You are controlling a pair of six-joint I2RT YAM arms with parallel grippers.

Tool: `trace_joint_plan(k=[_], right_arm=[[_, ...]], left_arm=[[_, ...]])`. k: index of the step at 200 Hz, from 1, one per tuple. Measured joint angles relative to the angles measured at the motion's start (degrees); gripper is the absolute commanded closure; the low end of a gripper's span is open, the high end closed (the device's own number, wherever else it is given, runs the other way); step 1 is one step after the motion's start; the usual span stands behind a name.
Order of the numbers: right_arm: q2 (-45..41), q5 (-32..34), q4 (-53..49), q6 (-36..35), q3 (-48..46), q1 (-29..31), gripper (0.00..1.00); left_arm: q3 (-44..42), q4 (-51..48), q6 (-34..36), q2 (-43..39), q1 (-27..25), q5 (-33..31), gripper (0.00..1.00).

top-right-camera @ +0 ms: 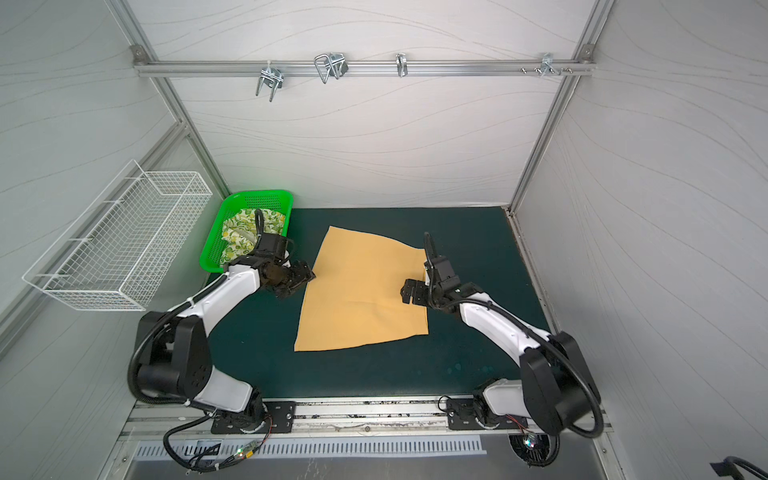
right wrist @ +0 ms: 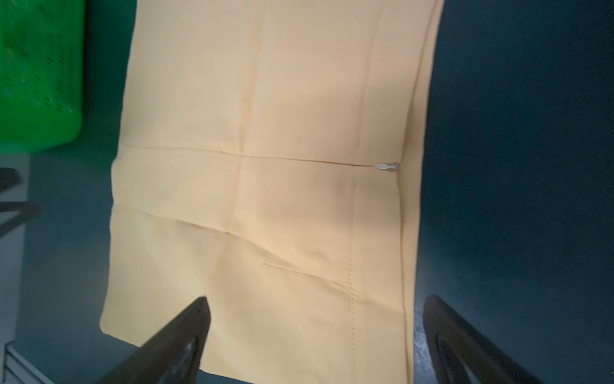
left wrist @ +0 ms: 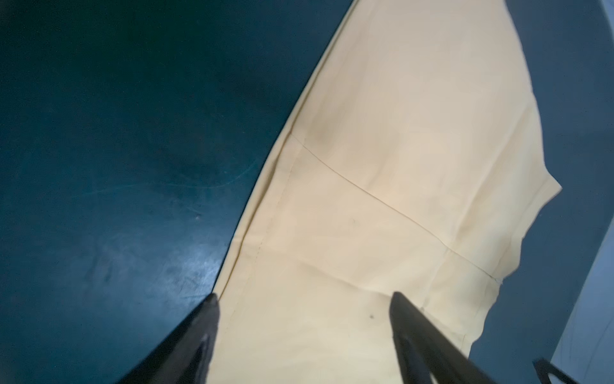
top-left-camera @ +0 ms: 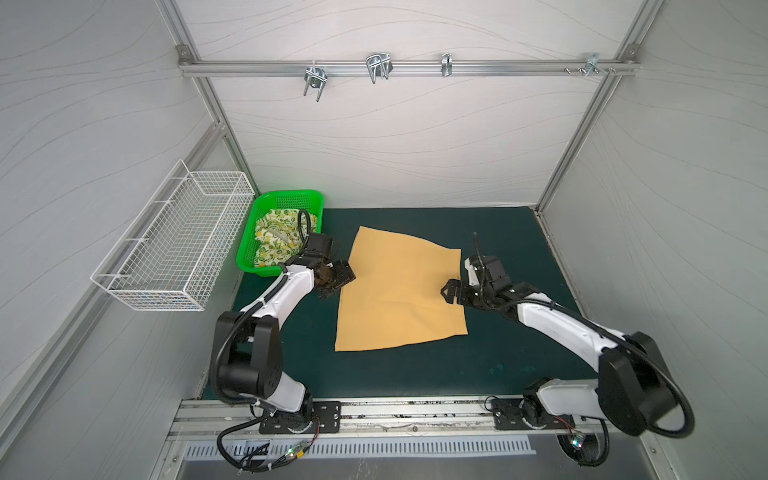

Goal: Fold and stack the skirts

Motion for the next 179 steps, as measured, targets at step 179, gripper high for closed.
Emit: trace_joint_plan(k=[179], right_arm=[[18.56, 1.84, 7.39, 2.91, 6.32, 12.70, 0.01]], left_arm=[[-31.69, 3.45, -11.13, -25.00, -4.83, 5.14, 0.01]])
